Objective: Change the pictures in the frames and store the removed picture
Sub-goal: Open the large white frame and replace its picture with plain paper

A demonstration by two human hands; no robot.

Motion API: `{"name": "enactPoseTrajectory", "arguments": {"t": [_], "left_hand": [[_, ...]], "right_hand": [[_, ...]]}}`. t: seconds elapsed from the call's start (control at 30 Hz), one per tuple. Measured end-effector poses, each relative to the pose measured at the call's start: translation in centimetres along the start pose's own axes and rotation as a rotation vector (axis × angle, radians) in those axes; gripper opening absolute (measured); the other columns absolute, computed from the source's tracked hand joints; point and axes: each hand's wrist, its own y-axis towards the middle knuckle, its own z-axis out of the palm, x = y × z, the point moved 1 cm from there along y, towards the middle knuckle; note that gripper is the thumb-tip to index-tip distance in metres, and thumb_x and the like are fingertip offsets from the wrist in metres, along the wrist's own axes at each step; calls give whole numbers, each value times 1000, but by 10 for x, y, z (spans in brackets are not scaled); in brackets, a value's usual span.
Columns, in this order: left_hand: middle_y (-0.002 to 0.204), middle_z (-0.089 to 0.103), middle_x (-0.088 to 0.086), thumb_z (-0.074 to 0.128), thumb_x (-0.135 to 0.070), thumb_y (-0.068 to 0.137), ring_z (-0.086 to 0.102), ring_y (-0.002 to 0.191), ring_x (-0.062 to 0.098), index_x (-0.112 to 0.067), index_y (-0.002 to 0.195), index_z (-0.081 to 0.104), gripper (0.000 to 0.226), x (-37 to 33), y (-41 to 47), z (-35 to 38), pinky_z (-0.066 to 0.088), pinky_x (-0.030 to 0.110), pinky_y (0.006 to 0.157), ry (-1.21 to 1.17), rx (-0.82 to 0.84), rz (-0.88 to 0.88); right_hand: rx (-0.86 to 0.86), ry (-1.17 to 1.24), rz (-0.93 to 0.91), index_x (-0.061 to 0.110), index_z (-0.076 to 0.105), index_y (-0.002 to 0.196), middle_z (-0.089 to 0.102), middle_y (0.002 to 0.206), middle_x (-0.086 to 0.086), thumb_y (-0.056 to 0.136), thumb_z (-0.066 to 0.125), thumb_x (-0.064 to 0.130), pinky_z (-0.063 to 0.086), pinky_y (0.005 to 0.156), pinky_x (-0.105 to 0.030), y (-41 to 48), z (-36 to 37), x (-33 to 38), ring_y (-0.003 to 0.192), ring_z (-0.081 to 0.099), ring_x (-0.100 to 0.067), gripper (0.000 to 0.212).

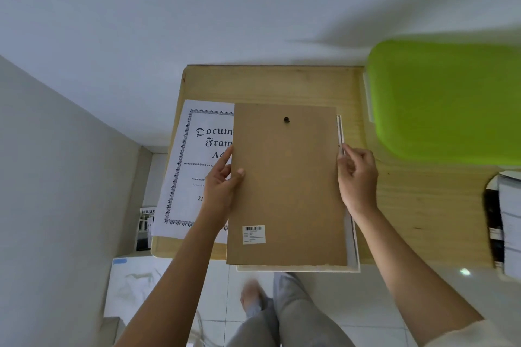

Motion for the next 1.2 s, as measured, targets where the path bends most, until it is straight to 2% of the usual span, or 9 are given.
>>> {"name": "enactPoseTrajectory", "arguments": {"t": [0.23, 0.37, 0.43, 0.53, 0.6, 0.73, 0.93, 1.07, 1.2], "left_hand": [[107, 66, 9, 54, 0, 89, 65, 92, 20, -22, 137, 44, 54, -22, -13, -15, 54, 40, 82, -68, 17, 34], [102, 66, 7, 52, 0, 90, 66, 88, 17, -24, 136, 45, 53, -23, -33, -12, 56, 33, 72, -67, 54, 50], [103, 66, 7, 52, -1, 91, 65, 90, 18, -25, 136, 44, 52, -15, -46, -3, 55, 36, 75, -24, 78, 43], [107, 65, 9, 51, -2, 92, 61, 99, 24, -22, 140, 39, 53, 5, -68, 20, 51, 47, 88, 96, 127, 31], [114, 61, 11, 51, -1, 92, 60, 104, 25, -21, 142, 34, 57, 18, -83, 43, 50, 48, 92, 200, 205, 27], [130, 52, 2, 49, -7, 93, 58, 109, 19, -29, 143, 28, 59, 45, -110, 97, 52, 37, 90, 396, 380, -35], [142, 41, 0, 57, -23, 82, 50, 119, 24, -32, 146, 15, 77, 72, -135, 170, 44, 46, 100, 582, 422, -79], [145, 34, 6, 58, -13, 87, 41, 128, 26, -21, 148, 13, 76, 86, -139, 207, 38, 46, 105, 672, 337, -69], [143, 31, 7, 55, -12, 89, 37, 128, 23, -17, 146, 18, 69, 93, -140, 219, 34, 36, 103, 800, 183, -33]], "right_hand": [[19, 99, 27, -1, 55, 124, 63, 97, -16, 94, 50, 6, 41, 67, -3, -22, -5, 39, 72, 56, -5, 32], [20, 258, 166, 7, 46, 135, 60, 117, -25, 94, 50, 8, 44, 75, -11, -47, -15, 45, 98, 59, -31, 40], [-5, 301, 236, 10, 44, 137, 61, 123, -9, 94, 50, 8, 39, 79, -3, -62, -28, 37, 103, 60, -18, 43], [-78, 305, 305, 10, 45, 135, 60, 95, 14, 94, 49, 3, 39, 67, 1, -92, -59, 18, 74, 60, -3, 42], [-122, 294, 356, 10, 45, 135, 62, 107, 9, 94, 49, 4, 40, 71, 1, -112, -85, -1, 83, 57, 11, 42], [-201, 235, 468, 12, 44, 137, 49, 139, -5, 95, 49, 11, 36, 100, -19, -141, -139, -43, 125, 47, -17, 42], [-210, 125, 491, 14, 45, 137, 54, 133, -10, 96, 47, 13, 40, 98, -23, -137, -202, -83, 118, 53, -21, 41], [-152, 75, 505, 14, 43, 138, 58, 123, -11, 96, 45, 12, 39, 67, 0, -113, -225, -106, 90, 54, -13, 42], [-20, 45, 452, 14, 38, 141, 50, 133, -8, 94, 48, 11, 36, 93, -21, -96, -222, -114, 121, 48, -21, 47]]}}
